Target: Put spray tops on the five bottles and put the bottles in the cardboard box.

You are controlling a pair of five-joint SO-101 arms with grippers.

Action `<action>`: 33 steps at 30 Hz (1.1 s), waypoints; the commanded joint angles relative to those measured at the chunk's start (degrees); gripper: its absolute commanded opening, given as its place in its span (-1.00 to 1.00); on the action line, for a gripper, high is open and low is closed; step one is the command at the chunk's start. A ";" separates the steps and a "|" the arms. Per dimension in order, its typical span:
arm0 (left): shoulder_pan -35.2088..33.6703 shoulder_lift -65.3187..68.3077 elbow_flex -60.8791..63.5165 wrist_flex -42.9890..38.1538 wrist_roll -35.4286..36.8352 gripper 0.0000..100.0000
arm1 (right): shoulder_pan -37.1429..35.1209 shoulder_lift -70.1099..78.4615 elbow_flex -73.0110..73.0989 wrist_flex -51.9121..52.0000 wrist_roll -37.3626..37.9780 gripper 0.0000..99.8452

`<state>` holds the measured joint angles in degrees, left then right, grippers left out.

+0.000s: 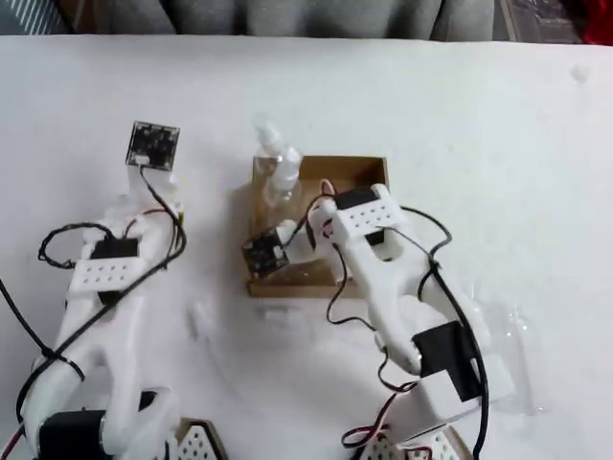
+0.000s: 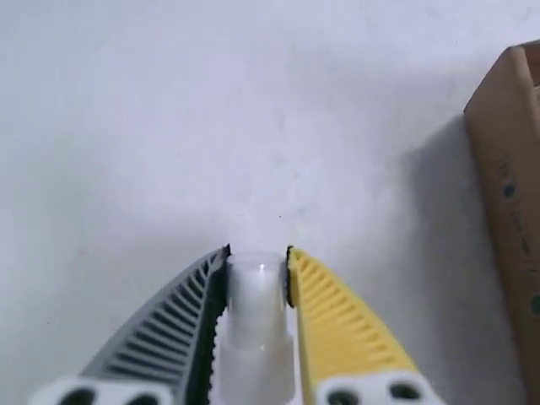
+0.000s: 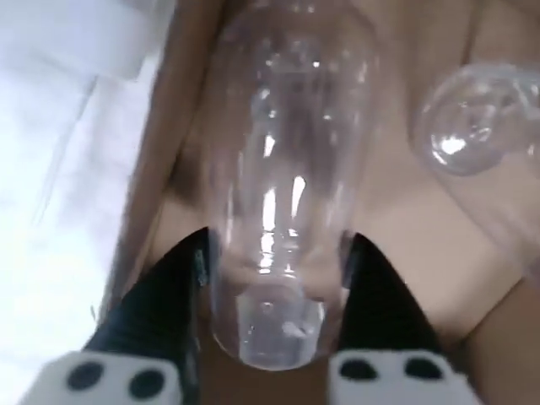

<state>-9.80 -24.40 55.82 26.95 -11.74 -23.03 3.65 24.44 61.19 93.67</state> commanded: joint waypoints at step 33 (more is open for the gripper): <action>1.80 -0.04 -3.52 -1.85 -1.41 -0.96 | 49.19 -26.33 -10.81 34.24 -7.82 -0.97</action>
<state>-8.75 -24.40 55.82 26.95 -12.62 13.89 -16.13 8.62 97.05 93.14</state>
